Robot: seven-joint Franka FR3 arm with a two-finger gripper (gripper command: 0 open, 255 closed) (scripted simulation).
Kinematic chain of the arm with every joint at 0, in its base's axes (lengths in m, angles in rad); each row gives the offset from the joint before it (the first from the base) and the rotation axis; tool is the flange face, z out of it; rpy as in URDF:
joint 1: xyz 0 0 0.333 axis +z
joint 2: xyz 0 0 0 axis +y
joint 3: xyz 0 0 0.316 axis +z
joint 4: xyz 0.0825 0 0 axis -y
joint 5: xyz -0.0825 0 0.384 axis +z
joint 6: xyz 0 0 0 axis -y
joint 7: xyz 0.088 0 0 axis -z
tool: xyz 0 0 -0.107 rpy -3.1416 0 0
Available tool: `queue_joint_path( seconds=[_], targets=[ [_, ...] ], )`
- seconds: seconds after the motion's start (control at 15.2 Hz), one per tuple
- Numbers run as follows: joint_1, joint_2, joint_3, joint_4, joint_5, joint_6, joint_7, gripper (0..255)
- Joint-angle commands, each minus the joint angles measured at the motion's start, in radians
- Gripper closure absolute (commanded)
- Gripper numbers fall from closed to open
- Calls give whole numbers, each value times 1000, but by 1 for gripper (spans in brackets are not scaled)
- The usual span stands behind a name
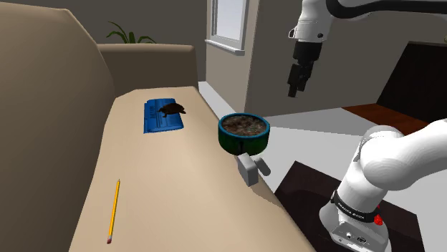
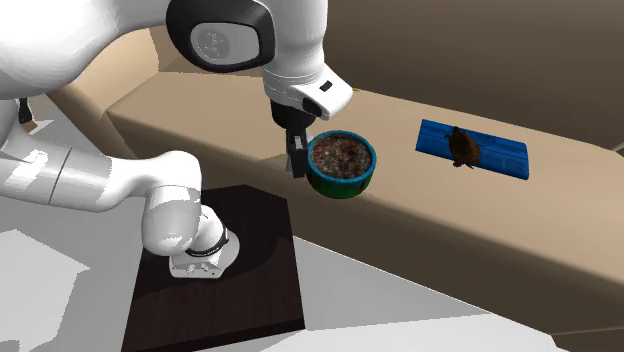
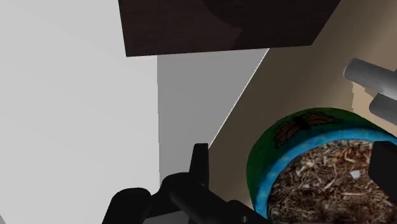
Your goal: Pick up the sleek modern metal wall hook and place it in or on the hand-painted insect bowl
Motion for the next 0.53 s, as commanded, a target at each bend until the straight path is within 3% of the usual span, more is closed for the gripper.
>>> queue_joint_path(
  seconds=[0.0,0.46],
  targets=[
    [0,0,0,0,0,0,0,0],
    [76,77,148,-63,59,118,81,0]
  ],
)
